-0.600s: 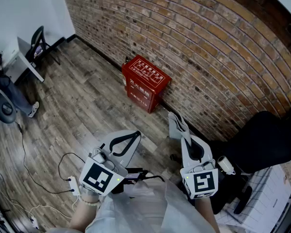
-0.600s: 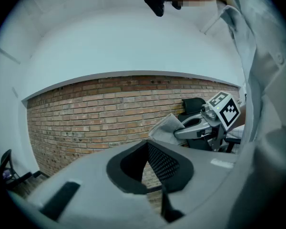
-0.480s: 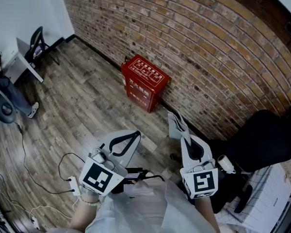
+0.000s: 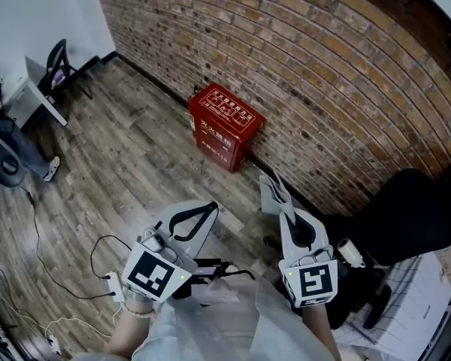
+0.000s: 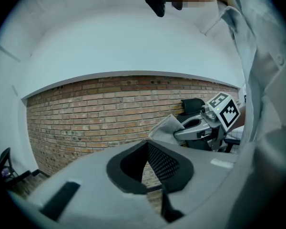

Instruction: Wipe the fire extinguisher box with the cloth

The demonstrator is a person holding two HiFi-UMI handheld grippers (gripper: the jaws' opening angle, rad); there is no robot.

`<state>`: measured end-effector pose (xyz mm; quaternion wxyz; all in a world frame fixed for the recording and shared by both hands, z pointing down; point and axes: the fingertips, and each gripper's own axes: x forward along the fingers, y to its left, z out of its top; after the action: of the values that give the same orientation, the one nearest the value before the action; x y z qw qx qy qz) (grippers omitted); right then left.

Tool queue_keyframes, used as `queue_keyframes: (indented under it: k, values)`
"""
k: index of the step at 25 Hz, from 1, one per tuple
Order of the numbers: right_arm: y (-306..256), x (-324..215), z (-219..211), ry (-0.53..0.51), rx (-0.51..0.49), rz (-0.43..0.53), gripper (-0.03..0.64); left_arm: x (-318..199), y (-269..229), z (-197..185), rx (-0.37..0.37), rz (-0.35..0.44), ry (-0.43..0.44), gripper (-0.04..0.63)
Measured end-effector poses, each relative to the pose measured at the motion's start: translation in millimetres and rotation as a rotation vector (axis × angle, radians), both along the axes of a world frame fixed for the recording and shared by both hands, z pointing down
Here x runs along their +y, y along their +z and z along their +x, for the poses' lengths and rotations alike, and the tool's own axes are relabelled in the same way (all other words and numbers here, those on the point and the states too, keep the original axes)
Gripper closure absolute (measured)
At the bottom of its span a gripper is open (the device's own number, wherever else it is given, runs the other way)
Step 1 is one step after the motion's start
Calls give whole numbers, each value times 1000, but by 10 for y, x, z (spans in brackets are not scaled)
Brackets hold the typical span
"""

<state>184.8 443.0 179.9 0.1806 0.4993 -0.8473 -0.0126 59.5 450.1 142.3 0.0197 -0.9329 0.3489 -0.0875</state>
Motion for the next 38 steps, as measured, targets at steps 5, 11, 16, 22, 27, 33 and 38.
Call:
queue_keyframes:
  k: [5,11,16,22,27,33,38]
  values:
    - [15,-6,-43,0,-14,-11,598,-8,10,-43,5,-7,0,596]
    - [33,2,-134,8,-14,-13,598,-20,28,-128,7,-9,10,597]
    - [24,-9,-202,24,-9,-8,598,-50,-13,-201,4,10,27,597]
    - [-55,-16,-368,33,-8,24,598,-50,-52,-390,12,25,29,597]
    - [-28,9,-474,52,-11,29,598,-13,-36,-540,-4,37,36,595]
    - [-17,20,-652,50,-6,30,598,-6,-23,-774,3,36,17,597]
    - [5,-50,-673,42,5,21,598,-78,-9,-824,10,37,5,595]
